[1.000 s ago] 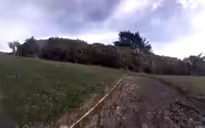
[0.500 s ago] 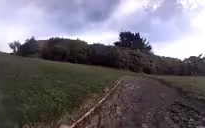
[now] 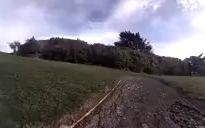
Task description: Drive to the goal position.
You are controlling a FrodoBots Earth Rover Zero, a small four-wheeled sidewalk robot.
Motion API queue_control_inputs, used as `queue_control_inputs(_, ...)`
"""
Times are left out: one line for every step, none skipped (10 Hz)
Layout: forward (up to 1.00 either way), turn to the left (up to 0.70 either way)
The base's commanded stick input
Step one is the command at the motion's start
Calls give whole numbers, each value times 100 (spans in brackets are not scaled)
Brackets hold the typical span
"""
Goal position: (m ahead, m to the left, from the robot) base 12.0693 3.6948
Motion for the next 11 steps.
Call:
queue_control_inputs(0, 0)
queue_control_inputs(0, -6)
queue_control_inputs(0, -40)
queue_control_inputs(0, -67)
queue_control_inputs(0, -85)
queue_control_inputs(0, -85)
queue_control_inputs(0, -85)
queue_control_inputs(0, -85)
queue_control_inputs(0, -85)
queue_control_inputs(43, -59)
queue_control_inputs(85, -34)
